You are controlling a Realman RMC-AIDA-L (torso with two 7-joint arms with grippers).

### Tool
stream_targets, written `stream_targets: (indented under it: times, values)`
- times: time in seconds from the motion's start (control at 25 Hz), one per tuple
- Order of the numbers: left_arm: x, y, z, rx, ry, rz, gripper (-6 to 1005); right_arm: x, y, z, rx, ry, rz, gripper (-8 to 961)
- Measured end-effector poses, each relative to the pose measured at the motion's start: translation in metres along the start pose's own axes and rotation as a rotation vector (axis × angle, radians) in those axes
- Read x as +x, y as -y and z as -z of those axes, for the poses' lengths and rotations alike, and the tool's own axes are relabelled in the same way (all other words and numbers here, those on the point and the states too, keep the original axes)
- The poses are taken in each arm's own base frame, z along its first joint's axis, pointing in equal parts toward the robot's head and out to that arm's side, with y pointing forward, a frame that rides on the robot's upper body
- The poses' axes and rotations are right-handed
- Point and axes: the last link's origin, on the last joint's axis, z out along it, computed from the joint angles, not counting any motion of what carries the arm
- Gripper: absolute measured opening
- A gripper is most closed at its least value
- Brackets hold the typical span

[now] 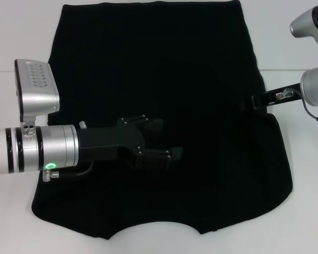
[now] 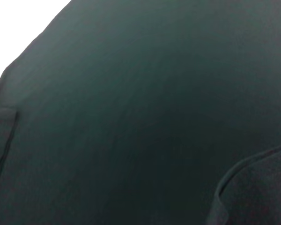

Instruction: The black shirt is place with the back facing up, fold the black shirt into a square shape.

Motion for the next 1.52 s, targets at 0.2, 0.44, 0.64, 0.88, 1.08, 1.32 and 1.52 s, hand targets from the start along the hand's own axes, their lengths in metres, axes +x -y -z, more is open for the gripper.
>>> stream_targets:
  times: [0.2, 0.44, 0.64, 0.88, 1.08, 1.32, 1.52]
  values:
    - [0.000, 0.000, 0.000, 0.000, 0.000, -0.001, 932, -0.005, -0.007, -0.002, -0.010, -0.014, -0.007, 21]
    - [0.000, 0.000, 0.000, 0.001, 0.000, -0.001, 932, -0.008, -0.013, -0.003, -0.014, -0.037, -0.008, 21]
    - [0.000, 0.002, 0.000, 0.009, 0.001, -0.001, 932, -0.011, -0.019, -0.005, -0.025, -0.052, 0.005, 20]
    - [0.001, 0.002, 0.000, 0.011, -0.005, 0.000, 932, -0.017, -0.026, -0.008, -0.021, -0.069, 0.012, 21]
    - [0.001, 0.002, 0.001, 0.012, -0.004, -0.001, 933, -0.021, -0.030, -0.008, -0.024, -0.066, 0.005, 23]
    - [0.001, 0.005, 0.005, 0.028, -0.012, 0.004, 933, -0.031, -0.033, -0.004, -0.018, -0.035, 0.034, 205]
    - [0.002, 0.006, 0.008, 0.031, -0.017, 0.007, 933, -0.031, -0.026, 0.002, -0.008, -0.028, 0.018, 431]
